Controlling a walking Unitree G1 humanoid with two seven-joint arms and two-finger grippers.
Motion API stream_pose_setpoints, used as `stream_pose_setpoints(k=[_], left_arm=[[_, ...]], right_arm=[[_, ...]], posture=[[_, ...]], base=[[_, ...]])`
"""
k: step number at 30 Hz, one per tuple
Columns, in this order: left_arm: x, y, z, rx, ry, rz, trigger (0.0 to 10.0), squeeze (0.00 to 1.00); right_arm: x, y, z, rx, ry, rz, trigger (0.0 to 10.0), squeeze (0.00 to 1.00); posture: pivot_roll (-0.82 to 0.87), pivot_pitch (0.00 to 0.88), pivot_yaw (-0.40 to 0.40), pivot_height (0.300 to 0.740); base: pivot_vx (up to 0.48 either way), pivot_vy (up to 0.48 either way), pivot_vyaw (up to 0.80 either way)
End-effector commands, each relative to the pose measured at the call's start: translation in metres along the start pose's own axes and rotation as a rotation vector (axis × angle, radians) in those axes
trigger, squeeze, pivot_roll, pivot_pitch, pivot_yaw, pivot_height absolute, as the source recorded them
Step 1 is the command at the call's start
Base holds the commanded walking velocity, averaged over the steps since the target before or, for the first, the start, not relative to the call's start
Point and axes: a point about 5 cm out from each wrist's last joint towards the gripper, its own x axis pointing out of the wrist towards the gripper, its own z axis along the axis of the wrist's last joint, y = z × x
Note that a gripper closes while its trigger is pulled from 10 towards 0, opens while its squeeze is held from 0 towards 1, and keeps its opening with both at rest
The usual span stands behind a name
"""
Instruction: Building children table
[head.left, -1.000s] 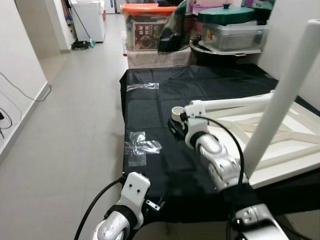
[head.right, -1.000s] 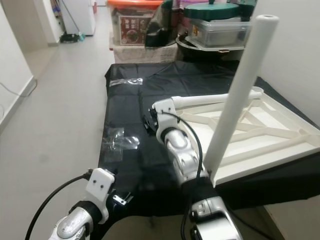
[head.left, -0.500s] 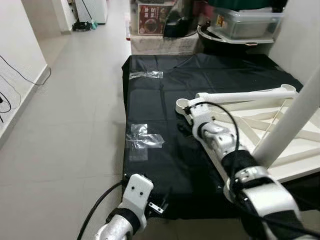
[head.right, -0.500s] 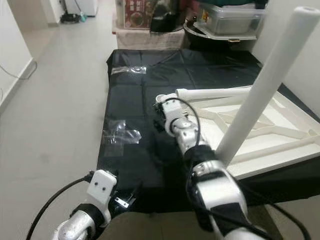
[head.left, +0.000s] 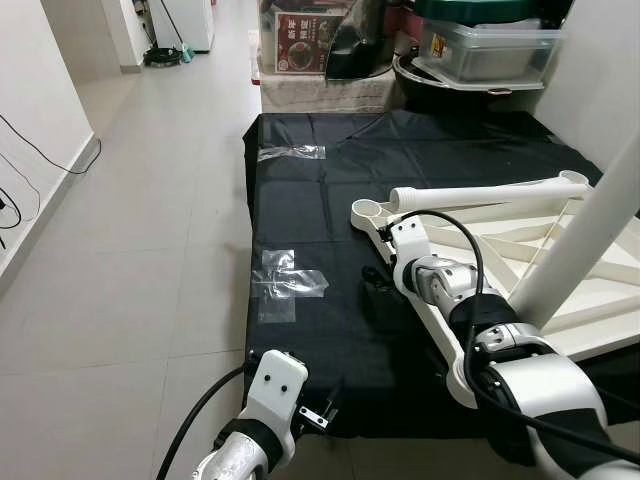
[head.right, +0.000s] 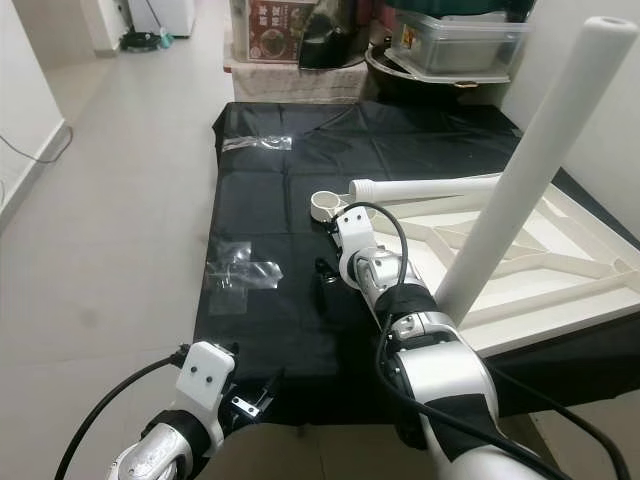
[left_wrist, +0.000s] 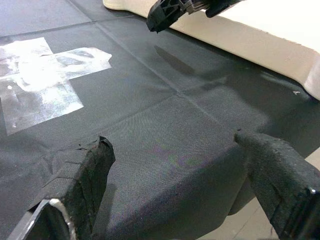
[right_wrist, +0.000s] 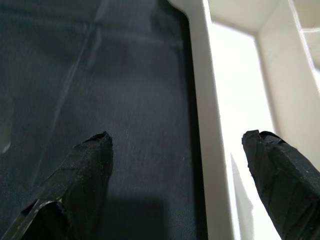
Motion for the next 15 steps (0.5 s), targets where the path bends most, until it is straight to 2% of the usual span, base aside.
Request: stream_pose_setpoints(k=[1,2,3,4,5,15], left_arm=[[0.0018,-0.0014,-0.0015,0.000,0.016,0.005,10.0,0.00],[0.0018,-0.0014,-0.0015,0.000,0.016,0.005,10.0,0.00],[0.0028,-0.0012,-0.0011,0.000,0.015,0.006,10.0,0.00],[0.0028,-0.0012,-0.0011,0.000,0.015,0.006,10.0,0.00],[0.0035,-0.0011,-0.0009,0.000,0.014,0.007,10.0,0.00],[0.0054,0.0002,-0.0001,-0.001,0.012,0.011,10.0,0.00]], right_arm=[[0.0009,-0.0020,-0.0074,0.016,0.049,0.007,10.0,0.00],[0.0009,-0.0020,-0.0074,0.016,0.049,0.007,10.0,0.00],[0.0014,-0.0032,-0.0109,0.012,0.066,0.003,4.6,0.00],[0.0014,-0.0032,-0.0109,0.012,0.066,0.003,4.6,0.00],[0.0017,-0.0036,-0.0135,0.020,0.079,0.007,0.0,0.00],[0.0014,-0.0050,-0.0146,0.011,0.092,0.015,0.0,0.00]], posture=[[0.04,0.115,-0.089,0.740],[0.04,0.115,-0.089,0.740],[0.04,0.116,-0.087,0.740],[0.04,0.116,-0.087,0.740],[0.04,0.115,-0.090,0.740],[0.04,0.116,-0.091,0.740]], base=[[0.000,0.000,0.00],[0.000,0.000,0.00],[0.000,0.000,0.00],[0.000,0.000,0.00],[0.000,0.000,0.00],[0.000,0.000,0.00]])
